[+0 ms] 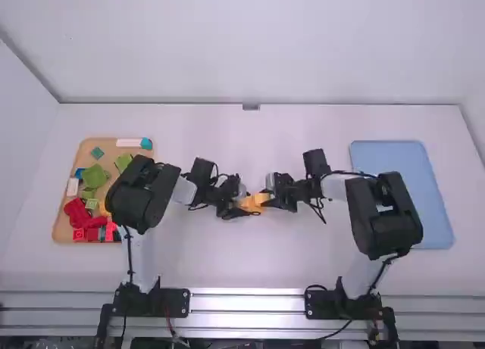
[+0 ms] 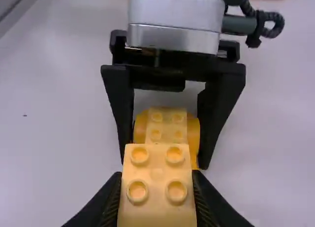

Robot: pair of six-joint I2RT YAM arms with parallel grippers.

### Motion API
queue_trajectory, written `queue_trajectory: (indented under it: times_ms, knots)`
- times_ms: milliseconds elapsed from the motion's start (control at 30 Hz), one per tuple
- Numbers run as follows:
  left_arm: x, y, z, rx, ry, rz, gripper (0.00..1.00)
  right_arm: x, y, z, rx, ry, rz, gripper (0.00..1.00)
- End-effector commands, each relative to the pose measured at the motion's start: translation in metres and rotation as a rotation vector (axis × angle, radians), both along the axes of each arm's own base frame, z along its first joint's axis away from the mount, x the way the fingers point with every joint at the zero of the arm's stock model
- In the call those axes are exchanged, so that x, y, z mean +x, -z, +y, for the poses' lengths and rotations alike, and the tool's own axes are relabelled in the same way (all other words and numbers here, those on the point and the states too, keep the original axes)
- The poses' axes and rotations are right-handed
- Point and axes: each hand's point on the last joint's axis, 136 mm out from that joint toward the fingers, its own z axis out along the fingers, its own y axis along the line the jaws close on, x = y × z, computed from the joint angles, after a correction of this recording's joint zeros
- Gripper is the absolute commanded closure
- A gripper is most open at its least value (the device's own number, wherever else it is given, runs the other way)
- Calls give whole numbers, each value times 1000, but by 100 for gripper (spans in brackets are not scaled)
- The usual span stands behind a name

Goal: Assemble lego blocks to make yellow taxi

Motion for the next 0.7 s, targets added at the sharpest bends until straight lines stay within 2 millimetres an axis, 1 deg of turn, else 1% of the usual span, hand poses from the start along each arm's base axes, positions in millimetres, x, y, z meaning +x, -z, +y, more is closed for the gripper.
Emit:
queue_trajectory:
  times_ms: [0,67,100,133,200,267,333,433,567,667]
  knots:
    - [-7,13,-4,42,7,9,35,0,7,3,-71,56,66,76]
    - [-7,17,-4,64,1,-7,39,0,13,6,-110,64,64,76]
    - [-8,20,-5,79,-2,-20,44,0,17,9,-139,72,63,77]
    - [-9,20,-5,81,-1,-20,44,0,18,9,-146,73,63,77]
    - [-10,23,-5,92,-4,-27,48,0,22,11,-175,76,55,80]
    - [-11,24,-4,95,-6,-23,51,-1,24,11,-193,75,54,81]
    - [-11,25,-2,97,-11,-18,58,-1,26,10,-206,80,56,83]
    - [-12,25,-3,98,-7,-14,59,1,25,6,-198,91,63,83]
    - [-11,25,-2,98,-10,-18,61,0,28,1,-200,96,64,86]
    - [-11,24,-4,96,-6,-24,61,-9,28,4,-158,59,48,89]
